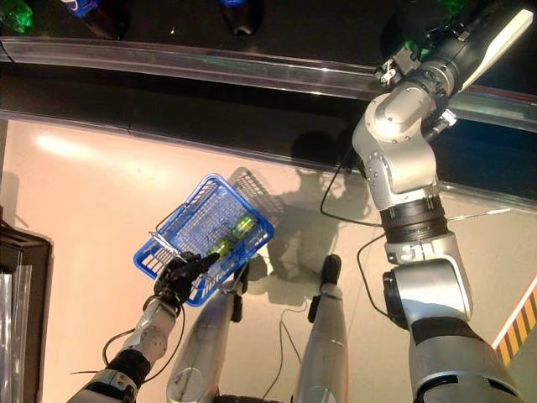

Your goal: Pick up the drink and place into the basket.

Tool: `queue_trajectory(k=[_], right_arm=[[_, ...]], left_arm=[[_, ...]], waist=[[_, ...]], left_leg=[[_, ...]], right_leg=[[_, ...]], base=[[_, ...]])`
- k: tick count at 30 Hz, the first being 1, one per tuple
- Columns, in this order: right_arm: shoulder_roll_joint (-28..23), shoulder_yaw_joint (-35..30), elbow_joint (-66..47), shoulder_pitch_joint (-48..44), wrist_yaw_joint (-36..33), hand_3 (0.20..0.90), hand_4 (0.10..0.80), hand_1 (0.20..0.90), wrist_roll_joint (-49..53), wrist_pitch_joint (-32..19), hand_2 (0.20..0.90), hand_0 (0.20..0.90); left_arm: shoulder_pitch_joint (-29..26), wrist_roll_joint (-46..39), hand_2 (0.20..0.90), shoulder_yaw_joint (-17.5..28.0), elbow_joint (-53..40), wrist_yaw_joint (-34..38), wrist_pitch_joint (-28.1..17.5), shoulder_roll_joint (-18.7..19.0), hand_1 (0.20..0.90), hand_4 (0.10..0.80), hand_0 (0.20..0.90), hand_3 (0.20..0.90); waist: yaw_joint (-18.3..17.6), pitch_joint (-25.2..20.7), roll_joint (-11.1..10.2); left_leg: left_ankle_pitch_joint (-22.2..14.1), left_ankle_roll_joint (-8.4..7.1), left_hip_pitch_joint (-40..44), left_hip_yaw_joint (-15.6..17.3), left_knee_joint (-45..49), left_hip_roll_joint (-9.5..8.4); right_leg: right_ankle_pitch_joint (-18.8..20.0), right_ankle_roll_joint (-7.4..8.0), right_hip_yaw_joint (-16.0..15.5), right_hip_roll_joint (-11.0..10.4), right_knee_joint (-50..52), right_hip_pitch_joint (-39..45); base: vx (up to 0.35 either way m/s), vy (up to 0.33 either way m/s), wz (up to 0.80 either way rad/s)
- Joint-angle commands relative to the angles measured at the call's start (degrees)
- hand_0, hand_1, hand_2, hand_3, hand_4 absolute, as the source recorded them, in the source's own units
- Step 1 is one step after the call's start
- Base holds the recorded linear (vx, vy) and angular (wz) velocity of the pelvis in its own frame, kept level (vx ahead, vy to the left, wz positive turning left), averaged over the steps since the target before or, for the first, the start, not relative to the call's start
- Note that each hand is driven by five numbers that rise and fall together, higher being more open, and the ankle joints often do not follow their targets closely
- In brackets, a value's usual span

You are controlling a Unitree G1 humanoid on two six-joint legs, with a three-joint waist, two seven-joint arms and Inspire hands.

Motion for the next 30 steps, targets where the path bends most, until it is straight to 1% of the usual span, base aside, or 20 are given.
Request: queue_trajectory(k=[1,2,7,10,15,19,21,22,23,28,30], right_arm=[[-9.5,3.05,-0.45,-12.27,-0.75,0.2,0.1,0.3,-1.09,-4.62,0.3,0.3],[-11.06,4.22,1.3,-13.75,-1.14,0.2,0.1,0.3,-0.21,-4.8,0.3,0.3],[-13.63,6.39,4.15,-15.92,-1.44,0.2,0.1,0.3,1.7,-4.76,0.3,0.3],[-14.31,7.25,5.25,-16.81,-1.31,0.2,0.1,0.3,1.45,-4.55,0.3,0.3],[-15.02,8.45,6.27,-17.72,-1.6,0.2,0.1,0.3,1.42,-3.97,0.3,0.3],[-15.54,8.69,7.55,-17.99,-1.56,0.2,0.1,0.3,1.26,-4.8,0.3,0.3],[-16.03,9.01,8.07,-17.94,-1.51,0.2,0.1,0.3,0.52,-5.89,0.3,0.3],[-16.1,9.02,8.06,-18.09,-1.45,0.2,0.1,0.3,0.3,-5.99,0.3,0.3],[-16.46,8.94,7.68,-17.76,-1.38,0.2,0.1,0.3,-0.44,-6.56,0.3,0.3],[-16.98,7.11,5.24,-16.05,-0.76,0.2,0.1,0.3,-2.34,-8.71,0.3,0.3],[-17.13,5.46,0.04,-13.92,0.98,0.2,0.1,0.3,-4.44,-7.83,0.3,0.3]], left_arm=[[10.42,-0.93,0.3,-2.34,-1.12,0.52,0.5,5.3,0.3,0.1,0.3,0.2],[10.53,-1.17,0.3,-2.14,-1.7,0.47,0.86,5.97,0.3,0.1,0.3,0.2],[11.24,-2.05,0.3,-2.13,-2.76,0.33,1.05,7.01,0.3,0.1,0.3,0.2],[11.12,-2.31,0.3,-2.01,-2.98,0.17,1.16,7.31,0.3,0.1,0.3,0.2],[11.32,-2.6,0.3,-1.85,-3.44,-0.1,1.37,7.84,0.3,0.1,0.3,0.2],[11.28,-2.82,0.3,-1.56,-3.44,-0.25,1.07,8.13,0.3,0.1,0.3,0.2],[11.45,-3.71,0.3,-1.27,-3.57,-0.43,0.53,8.59,0.3,0.1,0.3,0.2],[11.29,-3.81,0.3,-1.18,-3.6,-0.46,0.51,8.65,0.3,0.1,0.3,0.2],[11.45,-4.17,0.3,-0.81,-3.74,-0.75,0.16,8.83,0.3,0.1,0.3,0.2],[11.43,-5.33,0.3,0.71,-3.94,-1.49,-1.23,9.17,0.3,0.1,0.3,0.2],[11.56,-7.03,0.3,2.08,-5.02,-2.15,-2.5,9.48,0.3,0.1,0.3,0.2]], waist=[[0.81,-0.73,0.19],[0.97,-0.73,0.01],[1.26,-0.73,-0.33],[1.39,-0.73,-0.44],[1.57,-0.73,-0.66],[1.69,-0.73,-0.78],[1.75,-0.73,-0.76],[1.73,-0.73,-0.78],[1.72,-0.73,-0.79],[1.56,-0.73,-0.98],[1.25,-0.73,-0.95]], left_leg=[[1.51,4.26,-4.26,-3.0,3.1,-2.89],[1.5,4.32,-4.31,-3.16,3.06,-2.95],[0.92,4.43,-4.46,-3.35,3.61,-2.94],[1.25,4.47,-4.95,-3.43,3.62,-2.97],[0.65,4.61,-4.84,-3.59,4.08,-2.96],[0.7,4.7,-4.98,-3.59,4.35,-2.9],[0.08,4.67,-4.47,-3.57,4.73,-2.89],[0.44,4.69,-4.72,-3.58,4.61,-2.91],[-0.26,4.67,-4.2,-3.57,5.14,-2.95],[-1.1,4.62,-2.82,-3.18,5.98,-2.77],[-1.47,4.61,-1.54,-3.0,6.38,-2.72]], right_leg=[[0.5,-4.55,-2.64,0.36,0.46,-0.13],[0.54,-4.49,-2.73,0.42,0.51,-0.2],[0.11,-4.47,-2.98,0.39,1.0,-0.25],[0.38,-4.51,-3.09,0.37,0.98,-0.57],[-0.19,-4.61,-3.23,0.52,1.6,-0.49],[-0.11,-4.73,-3.42,0.45,1.83,-0.55],[-0.86,-4.78,-3.52,0.42,2.4,-0.04],[-0.52,-4.82,-3.54,0.42,2.25,-0.27],[-1.2,-4.84,-3.6,0.38,2.85,0.21],[-2.4,-5.06,-3.94,0.19,4.12,1.58],[-3.37,-5.33,-3.97,0.17,5.32,2.69]], base=[[0.0,0.0,0.0],[0.0,0.0,0.0],[0.017,-0.016,0.06],[0.0,0.0,0.0],[0.0,0.0,0.0],[0.0,0.0,0.0],[0.0,0.0,0.0],[0.0,0.0,0.0],[-0.035,0.004,0.0],[-0.036,0.006,0.01],[-0.048,0.027,0.01]])
